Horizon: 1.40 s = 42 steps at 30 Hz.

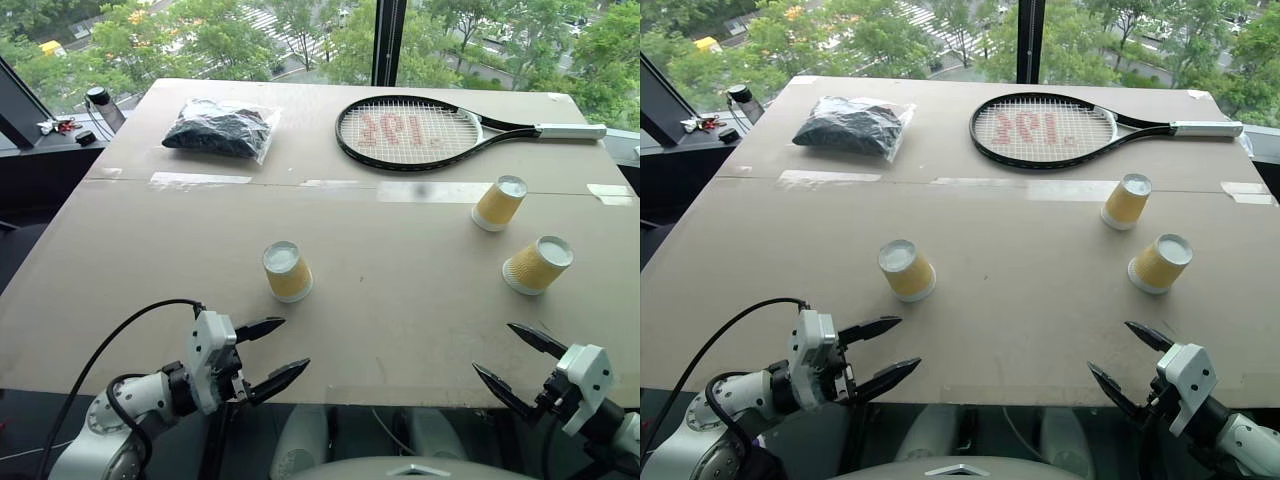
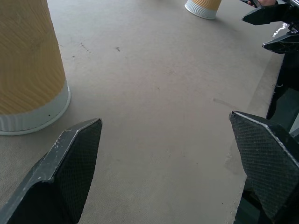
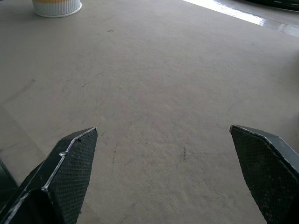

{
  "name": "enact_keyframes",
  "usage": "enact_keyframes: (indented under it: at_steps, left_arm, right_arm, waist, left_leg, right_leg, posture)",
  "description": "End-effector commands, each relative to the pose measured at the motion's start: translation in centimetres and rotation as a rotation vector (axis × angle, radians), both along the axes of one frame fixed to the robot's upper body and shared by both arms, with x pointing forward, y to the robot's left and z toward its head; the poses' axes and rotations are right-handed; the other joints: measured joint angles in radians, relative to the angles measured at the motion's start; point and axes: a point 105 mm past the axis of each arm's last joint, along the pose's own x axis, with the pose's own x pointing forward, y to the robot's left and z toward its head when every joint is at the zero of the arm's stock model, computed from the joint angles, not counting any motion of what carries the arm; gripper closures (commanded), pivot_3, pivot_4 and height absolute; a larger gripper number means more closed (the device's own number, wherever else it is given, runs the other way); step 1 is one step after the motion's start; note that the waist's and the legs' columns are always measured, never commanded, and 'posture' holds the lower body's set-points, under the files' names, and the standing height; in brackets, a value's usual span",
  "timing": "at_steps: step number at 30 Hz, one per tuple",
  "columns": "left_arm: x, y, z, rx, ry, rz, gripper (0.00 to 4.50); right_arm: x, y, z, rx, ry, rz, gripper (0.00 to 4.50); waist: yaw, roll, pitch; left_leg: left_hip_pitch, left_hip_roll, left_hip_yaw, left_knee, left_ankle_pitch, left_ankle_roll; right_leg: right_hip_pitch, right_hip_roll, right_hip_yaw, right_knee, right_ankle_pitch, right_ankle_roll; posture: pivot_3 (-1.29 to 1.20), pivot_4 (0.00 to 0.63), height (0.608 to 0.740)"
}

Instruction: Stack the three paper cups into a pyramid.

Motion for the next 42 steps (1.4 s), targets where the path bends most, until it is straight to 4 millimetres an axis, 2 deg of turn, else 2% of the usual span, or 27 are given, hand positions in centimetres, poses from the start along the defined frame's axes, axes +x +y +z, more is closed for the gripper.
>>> enact_keyframes:
  at_steps: [1, 4, 9, 13, 18, 25, 36, 37, 39, 41, 42]
  left_arm:
    - [0.9, 1.1, 1.6, -0.031, -0.09, 0.084, 0.03]
    - [1.9, 3.9, 3.0, -0.102, -0.146, 0.252, 0.03]
    - [3.0, 5.9, 4.2, -0.09, -0.197, 0.343, 0.03]
    - [4.7, 5.4, 4.8, -0.049, -0.233, 0.309, 0.03]
    - [6.4, 4.8, 4.8, -0.026, -0.227, 0.234, 0.03]
    - [7.9, 4.2, 4.1, -0.011, -0.208, 0.142, 0.03]
    - [10.1, 2.4, 3.4, -0.011, -0.221, 0.027, 0.03]
    - [10.2, 2.2, 3.4, -0.012, -0.225, 0.015, 0.53]
    - [10.4, 2.0, 3.4, -0.018, -0.23, -0.001, 1.14]
    - [10.7, 1.9, 3.4, -0.02, -0.234, -0.01, 2.09]
    - [10.8, 1.9, 3.4, -0.021, -0.237, -0.014, 2.36]
  right_arm:
    - [0.9, 1.6, 2.1, 0.064, -0.082, 0.077, 0.0]
    - [1.5, 4.7, 5.0, 0.181, -0.158, 0.24, 0.0]
    - [0.6, 6.8, 6.6, 0.222, -0.166, 0.424, 0.0]
    - [-0.4, 7.8, 7.2, 0.224, -0.151, 0.535, 0.0]
    - [-0.7, 8.1, 7.9, 0.217, -0.172, 0.574, 0.0]
    - [-0.4, 8.1, 9.0, 0.265, -0.221, 0.523, 0.0]
    - [-0.6, 8.1, 8.9, 0.253, -0.237, 0.444, 0.0]
    - [-0.6, 8.2, 8.8, 0.251, -0.238, 0.436, 0.0]
    - [-0.6, 8.2, 8.8, 0.246, -0.242, 0.424, 0.0]
    - [-0.6, 8.2, 8.9, 0.244, -0.245, 0.413, 0.0]
    - [-0.6, 8.3, 8.9, 0.243, -0.246, 0.409, 0.0]
  waist:
    - [0.0, 0.0, 0.0]
    - [-0.012, 0.0, 0.0]
    - [0.003, -0.001, 0.0]
    - [0.005, -0.001, -0.001]
    - [-0.002, -0.002, -0.001]
    - [0.0, -0.001, -0.001]
    - [0.0, -0.001, -0.001]
    - [0.0, -0.001, -0.001]
    - [-0.001, -0.001, -0.001]
    - [0.0, -0.001, -0.001]
    - [0.0, -0.001, -0.001]
  left_leg:
    - [0.0, 0.0, 0.0, 0.0, 0.0, 0.0]
    - [0.0, 0.002, 0.001, 0.002, 0.0, 0.0]
    - [-0.001, 0.0, -0.003, 0.002, 0.0, 0.0]
    - [0.0, -0.001, -0.005, 0.003, 0.0, 0.0]
    - [0.003, -0.001, -0.006, 0.003, 0.0, 0.0]
    - [0.003, -0.001, -0.006, 0.003, 0.0, 0.0]
    - [0.003, -0.002, -0.006, 0.004, 0.0, 0.0]
    - [0.002, -0.001, -0.006, 0.004, 0.0, 0.0]
    - [0.002, -0.002, -0.006, 0.004, 0.0, 0.0]
    - [0.002, -0.002, -0.006, 0.004, 0.0, 0.0]
    - [0.002, -0.002, -0.006, 0.004, 0.0, 0.0]
  right_leg:
    - [0.0, 0.0, 0.0, 0.0, 0.0, 0.0]
    - [0.001, -0.002, 0.0, 0.001, 0.0, 0.0]
    - [0.001, 0.001, -0.003, 0.0, 0.002, 0.003]
    - [0.004, 0.0, -0.005, 0.0, 0.002, 0.003]
    - [0.007, 0.001, -0.008, 0.0, 0.002, 0.003]
    - [0.007, 0.002, -0.008, 0.001, 0.002, 0.003]
    - [0.007, 0.001, -0.008, 0.001, 0.002, 0.004]
    - [0.006, 0.002, -0.008, 0.001, 0.002, 0.003]
    - [0.006, 0.002, -0.008, 0.001, 0.002, 0.004]
    - [0.007, 0.002, -0.008, 0.001, 0.002, 0.004]
    - [0.007, 0.002, -0.008, 0.001, 0.002, 0.004]
  posture:
    - [0.0, 0.15, 0.74]
    - [0.0, 0.15, 0.74]
    - [0.0, 0.15, 0.74]
    - [0.0, 0.15, 0.74]
    - [0.0, 0.15, 0.74]
    - [0.0, 0.15, 0.74]
    - [0.0, 0.15, 0.74]
    - [0.0, 0.15, 0.74]
    - [0.0, 0.15, 0.74]
    - [0.0, 0.15, 0.74]
    - [0.0, 0.15, 0.74]
